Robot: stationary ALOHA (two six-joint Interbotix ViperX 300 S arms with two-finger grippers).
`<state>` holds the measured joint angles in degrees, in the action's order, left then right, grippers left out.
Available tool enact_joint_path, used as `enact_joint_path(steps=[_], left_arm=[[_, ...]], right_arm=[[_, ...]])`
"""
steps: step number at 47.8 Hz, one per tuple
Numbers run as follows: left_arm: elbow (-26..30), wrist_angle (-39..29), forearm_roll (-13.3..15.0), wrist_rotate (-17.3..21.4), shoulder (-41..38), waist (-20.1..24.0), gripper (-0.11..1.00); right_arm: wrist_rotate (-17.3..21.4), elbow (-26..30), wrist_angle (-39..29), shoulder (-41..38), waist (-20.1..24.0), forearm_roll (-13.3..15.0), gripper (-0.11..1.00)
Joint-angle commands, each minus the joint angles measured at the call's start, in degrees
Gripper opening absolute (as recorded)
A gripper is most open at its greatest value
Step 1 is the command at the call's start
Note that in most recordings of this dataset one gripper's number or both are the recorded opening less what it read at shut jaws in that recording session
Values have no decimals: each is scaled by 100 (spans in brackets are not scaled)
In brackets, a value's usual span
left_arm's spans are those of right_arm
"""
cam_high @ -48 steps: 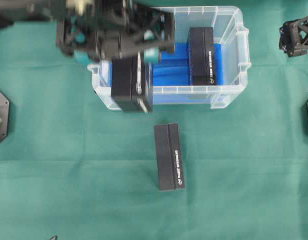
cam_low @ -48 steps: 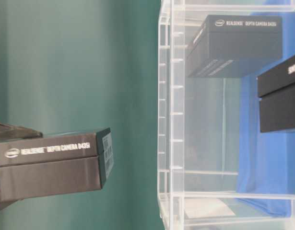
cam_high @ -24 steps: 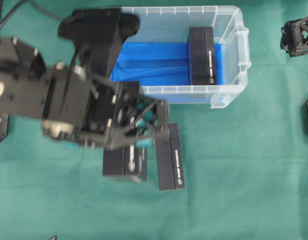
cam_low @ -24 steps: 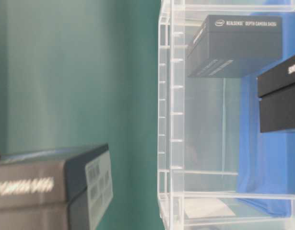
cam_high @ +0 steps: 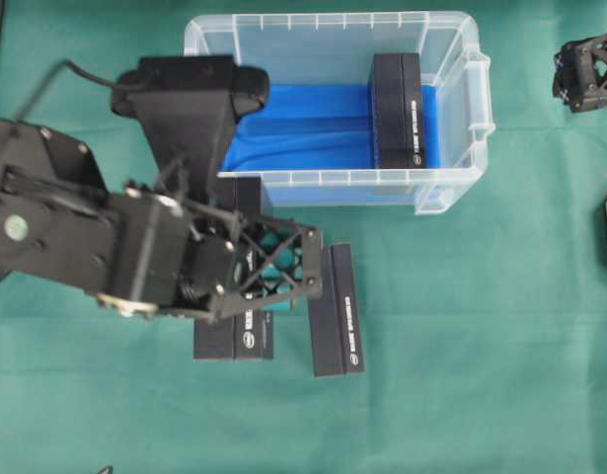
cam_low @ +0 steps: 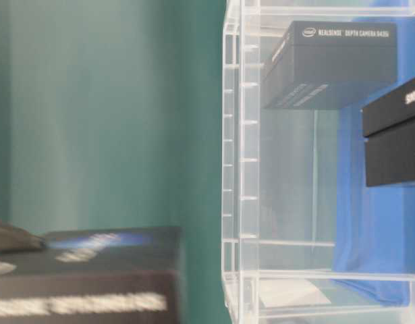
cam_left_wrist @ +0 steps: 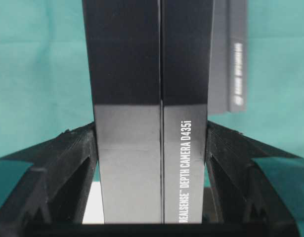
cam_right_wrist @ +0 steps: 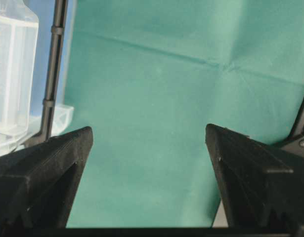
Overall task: Take out the box from the case.
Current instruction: 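Carry the held box out of the case toward the front left, then lower the box onto the cloth left of the first box and release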
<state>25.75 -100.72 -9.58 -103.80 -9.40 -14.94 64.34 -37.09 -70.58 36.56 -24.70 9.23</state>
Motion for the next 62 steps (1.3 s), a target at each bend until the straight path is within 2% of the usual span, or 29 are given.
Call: enact_joint_path(steps=[1,12,24,32,43,62], left_arm=[[-141,123,-53,-18,141,-79,60],[-1099,905,-220,-70,193,-193,60],[-2347,1749,-220,-598,308,-290,60],[-2953,2426,-220,-747,255,-352,60],[-3419,2997,-220,-905,105,-378,60],[-3665,3331,-220,-896,141,-360,60]], right_arm=[[9,53,9,9,9,18,90],[18,53,18,-9,9,18,90],[18,35,18,-18,9,18,90],[18,9,9,-18,18,18,90],[18,-9,9,-26,18,18,90],[35,-44,26,-26,9,18,90]])
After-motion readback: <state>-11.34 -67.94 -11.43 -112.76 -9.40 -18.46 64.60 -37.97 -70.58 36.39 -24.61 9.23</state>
